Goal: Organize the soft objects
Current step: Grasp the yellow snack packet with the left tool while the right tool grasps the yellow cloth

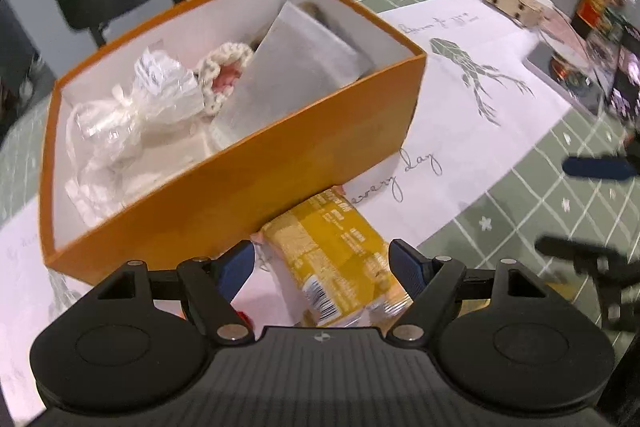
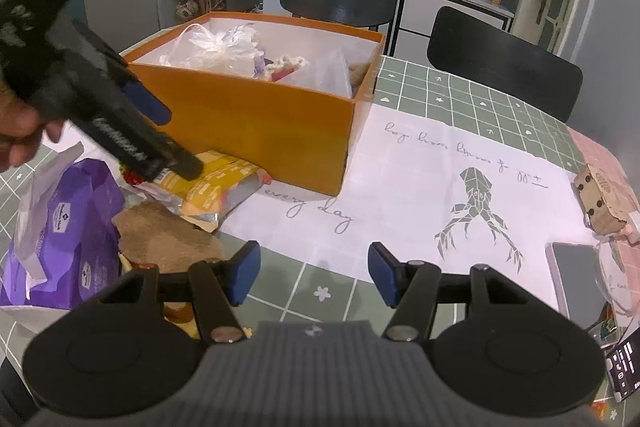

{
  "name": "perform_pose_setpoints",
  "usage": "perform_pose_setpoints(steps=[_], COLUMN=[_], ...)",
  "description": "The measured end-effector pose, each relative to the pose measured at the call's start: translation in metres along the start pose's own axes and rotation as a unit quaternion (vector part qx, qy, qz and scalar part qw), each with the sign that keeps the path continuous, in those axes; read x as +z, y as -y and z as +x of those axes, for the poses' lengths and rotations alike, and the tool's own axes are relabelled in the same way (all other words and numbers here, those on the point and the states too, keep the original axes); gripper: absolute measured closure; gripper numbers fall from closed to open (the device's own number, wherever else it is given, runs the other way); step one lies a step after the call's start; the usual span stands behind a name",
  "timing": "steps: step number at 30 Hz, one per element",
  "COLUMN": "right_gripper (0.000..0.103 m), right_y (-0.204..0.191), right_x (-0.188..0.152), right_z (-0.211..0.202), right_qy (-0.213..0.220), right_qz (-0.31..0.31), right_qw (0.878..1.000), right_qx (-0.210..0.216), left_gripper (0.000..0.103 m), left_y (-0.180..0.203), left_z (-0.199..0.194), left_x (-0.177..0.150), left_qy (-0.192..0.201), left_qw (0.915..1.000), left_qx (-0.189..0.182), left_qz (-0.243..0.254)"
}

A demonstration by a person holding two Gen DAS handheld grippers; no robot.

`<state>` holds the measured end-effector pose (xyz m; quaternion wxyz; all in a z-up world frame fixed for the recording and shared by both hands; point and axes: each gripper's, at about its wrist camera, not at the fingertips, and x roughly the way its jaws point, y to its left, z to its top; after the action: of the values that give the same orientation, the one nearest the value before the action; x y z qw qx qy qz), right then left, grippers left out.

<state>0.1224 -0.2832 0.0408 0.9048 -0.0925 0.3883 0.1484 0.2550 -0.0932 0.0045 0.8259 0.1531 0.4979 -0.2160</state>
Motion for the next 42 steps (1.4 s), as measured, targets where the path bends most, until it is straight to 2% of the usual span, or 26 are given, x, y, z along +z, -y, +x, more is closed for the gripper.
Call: perform_pose_setpoints(steps=[7, 10, 18, 23, 27, 29, 34, 35, 39, 41, 42], right_gripper=[0.043, 0.043, 0.042, 0.042, 0.041, 0.039, 0.038, 0.037, 0.037, 0.041, 0.047], right_y=[0.001, 0.001, 0.003, 0.006, 0.003, -0.002, -0.023, -0.027, -0.041, -0.045, -0.046], right_x=[0.001, 0.001, -0.003, -0.006, -0.011, -0.015, -0.027, -0.030, -0.040, -0.042, -0.043], right_z=[-0.009, -0.010, -0.009, -0.005, 0.002, 0.008, 0.024, 0.027, 0.040, 0.045, 0.047], right_qy=[0.013, 0.014, 0.002, -0.006, -0.023, -0.040, -0.081, -0.086, -0.105, -0.104, -0.102], right_qz=[-0.006, -0.009, -0.020, -0.020, -0.025, -0.027, -0.063, -0.071, -0.086, -0.087, -0.088], right_qw=[1.000, 1.000, 1.000, 1.000, 0.999, 0.998, 0.988, 0.986, 0.982, 0.983, 0.983], right_qx=[-0.002, -0.005, -0.010, -0.010, 0.004, 0.038, 0.112, 0.120, 0.128, 0.126, 0.121], left_gripper=[0.008, 0.008, 0.008, 0.008, 0.008, 0.011, 0.031, 0.032, 0.038, 0.039, 0.040], left_y=[0.014, 0.019, 0.033, 0.035, 0.029, 0.027, 0.021, 0.021, 0.016, 0.012, 0.011], left_z=[0.025, 0.033, 0.057, 0.066, 0.070, 0.072, 0.069, 0.067, 0.060, 0.055, 0.054], left_x=[0.012, 0.015, 0.023, 0.025, 0.026, 0.026, 0.024, 0.024, 0.022, 0.019, 0.018], left_qy=[-0.037, -0.054, -0.092, -0.104, -0.105, -0.108, -0.095, -0.093, -0.087, -0.083, -0.082], left_qw=[0.9986, 0.9977, 0.9938, 0.9916, 0.9918, 0.9916, 0.9934, 0.9938, 0.9952, 0.9956, 0.9957], left_qx=[0.032, 0.024, 0.054, 0.075, 0.068, 0.064, 0.051, 0.047, 0.027, 0.016, 0.012], left_qz=[-0.019, -0.033, -0.032, -0.019, -0.026, -0.031, -0.039, -0.040, -0.038, -0.040, -0.042])
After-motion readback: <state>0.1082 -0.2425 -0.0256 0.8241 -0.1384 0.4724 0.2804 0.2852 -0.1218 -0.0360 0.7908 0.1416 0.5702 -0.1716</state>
